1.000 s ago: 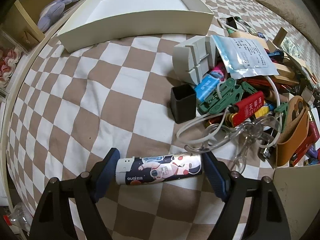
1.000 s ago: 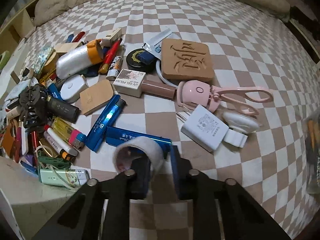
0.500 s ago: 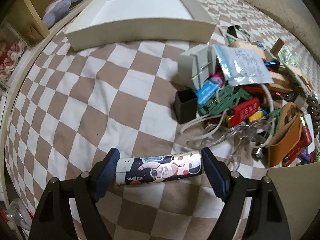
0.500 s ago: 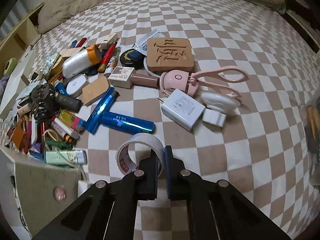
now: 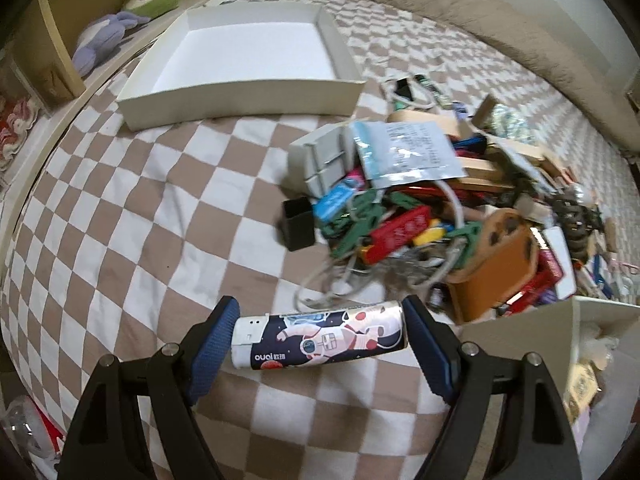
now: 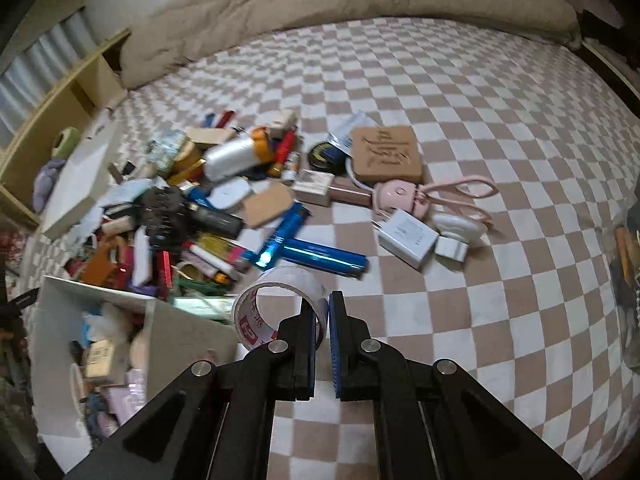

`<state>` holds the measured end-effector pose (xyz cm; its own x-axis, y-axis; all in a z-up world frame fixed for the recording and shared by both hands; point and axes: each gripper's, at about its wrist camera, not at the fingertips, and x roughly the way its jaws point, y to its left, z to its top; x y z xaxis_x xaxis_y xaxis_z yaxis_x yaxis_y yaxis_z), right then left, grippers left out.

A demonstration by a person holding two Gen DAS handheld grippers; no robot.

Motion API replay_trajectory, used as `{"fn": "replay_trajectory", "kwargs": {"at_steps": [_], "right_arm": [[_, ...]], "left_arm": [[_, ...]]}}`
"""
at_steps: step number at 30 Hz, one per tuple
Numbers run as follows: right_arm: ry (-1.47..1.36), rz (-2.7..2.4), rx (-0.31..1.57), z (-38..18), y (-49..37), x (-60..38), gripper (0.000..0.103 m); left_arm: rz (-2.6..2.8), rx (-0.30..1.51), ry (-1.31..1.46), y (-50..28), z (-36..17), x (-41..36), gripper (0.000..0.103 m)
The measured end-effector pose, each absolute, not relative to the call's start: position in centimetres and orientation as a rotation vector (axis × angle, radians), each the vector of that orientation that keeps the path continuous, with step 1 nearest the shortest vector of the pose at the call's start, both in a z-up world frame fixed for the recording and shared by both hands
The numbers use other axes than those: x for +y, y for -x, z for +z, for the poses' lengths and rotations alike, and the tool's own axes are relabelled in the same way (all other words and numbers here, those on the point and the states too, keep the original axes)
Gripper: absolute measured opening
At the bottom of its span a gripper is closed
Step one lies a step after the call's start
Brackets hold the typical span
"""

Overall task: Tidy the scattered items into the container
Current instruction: 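Carry the white tube and clear tape roll over the white box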

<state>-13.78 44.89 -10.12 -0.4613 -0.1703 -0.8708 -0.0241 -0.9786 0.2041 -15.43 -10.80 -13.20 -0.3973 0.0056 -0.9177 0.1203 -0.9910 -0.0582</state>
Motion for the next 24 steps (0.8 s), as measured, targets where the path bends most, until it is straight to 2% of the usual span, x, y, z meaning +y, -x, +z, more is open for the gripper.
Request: {"fn": "replay_trajectory", "kwargs": {"at_steps": [15,24], "right_arm": [[-1.381,-2.500,-0.374,-5.7,11.4,41.1,0.007],[-1.317,-2.397,-0.346,-4.6,9.9,37.2,0.007]], "left_arm": [[-2.806,0.163,-1.628,12.0,-7.1,-5.2,0.083],[-2.955,0.132,-1.713,9.3,-5.1,0.0,0.083]]}}
